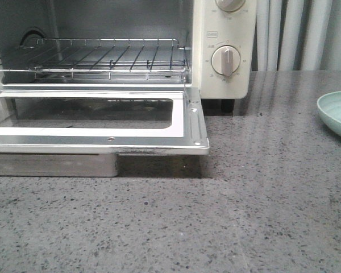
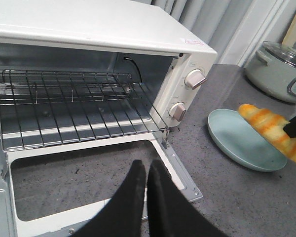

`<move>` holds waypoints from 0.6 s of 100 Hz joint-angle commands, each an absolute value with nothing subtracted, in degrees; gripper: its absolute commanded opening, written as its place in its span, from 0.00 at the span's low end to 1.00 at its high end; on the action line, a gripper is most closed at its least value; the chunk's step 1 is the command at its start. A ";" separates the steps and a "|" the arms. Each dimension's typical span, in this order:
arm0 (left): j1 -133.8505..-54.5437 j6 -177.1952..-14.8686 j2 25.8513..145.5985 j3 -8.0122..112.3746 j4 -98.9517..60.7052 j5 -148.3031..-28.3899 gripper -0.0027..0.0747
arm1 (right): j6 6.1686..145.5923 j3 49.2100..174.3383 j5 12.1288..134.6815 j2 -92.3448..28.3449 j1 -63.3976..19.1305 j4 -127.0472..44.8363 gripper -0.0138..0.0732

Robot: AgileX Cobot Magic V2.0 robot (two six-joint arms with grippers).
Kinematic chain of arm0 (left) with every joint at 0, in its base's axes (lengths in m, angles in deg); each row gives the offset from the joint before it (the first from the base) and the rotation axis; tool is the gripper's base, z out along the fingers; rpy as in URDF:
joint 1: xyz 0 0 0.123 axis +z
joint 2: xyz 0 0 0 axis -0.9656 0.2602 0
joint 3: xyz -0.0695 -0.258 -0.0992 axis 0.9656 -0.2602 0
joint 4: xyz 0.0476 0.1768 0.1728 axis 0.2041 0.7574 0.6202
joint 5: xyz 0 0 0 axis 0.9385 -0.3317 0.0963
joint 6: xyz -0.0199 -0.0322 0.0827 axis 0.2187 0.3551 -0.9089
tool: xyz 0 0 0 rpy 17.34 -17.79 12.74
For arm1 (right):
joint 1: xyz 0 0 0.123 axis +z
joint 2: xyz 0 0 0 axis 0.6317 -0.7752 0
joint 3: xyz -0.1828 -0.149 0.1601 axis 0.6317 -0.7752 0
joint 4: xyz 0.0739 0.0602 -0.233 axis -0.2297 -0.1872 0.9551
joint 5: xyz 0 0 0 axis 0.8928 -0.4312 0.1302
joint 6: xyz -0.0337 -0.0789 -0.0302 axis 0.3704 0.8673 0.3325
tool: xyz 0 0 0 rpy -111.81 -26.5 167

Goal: Put bread in oven
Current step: 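Lower the right gripper over the croissant on the blue plate and grasp it, then lift the croissant with the right gripper and carry it into the oven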

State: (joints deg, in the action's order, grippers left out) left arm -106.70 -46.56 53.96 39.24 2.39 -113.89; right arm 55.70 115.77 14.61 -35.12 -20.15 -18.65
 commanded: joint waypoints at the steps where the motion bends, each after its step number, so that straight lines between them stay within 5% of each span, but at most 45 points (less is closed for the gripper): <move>1: -106.72 -46.61 54.32 41.00 1.58 -109.55 0.01 | 57.29 117.21 11.27 -32.93 -16.86 -18.77 0.07; 60: -106.72 -46.61 54.32 41.00 1.58 -109.44 0.01 | 57.06 134.15 11.28 -47.02 13.21 -9.55 0.08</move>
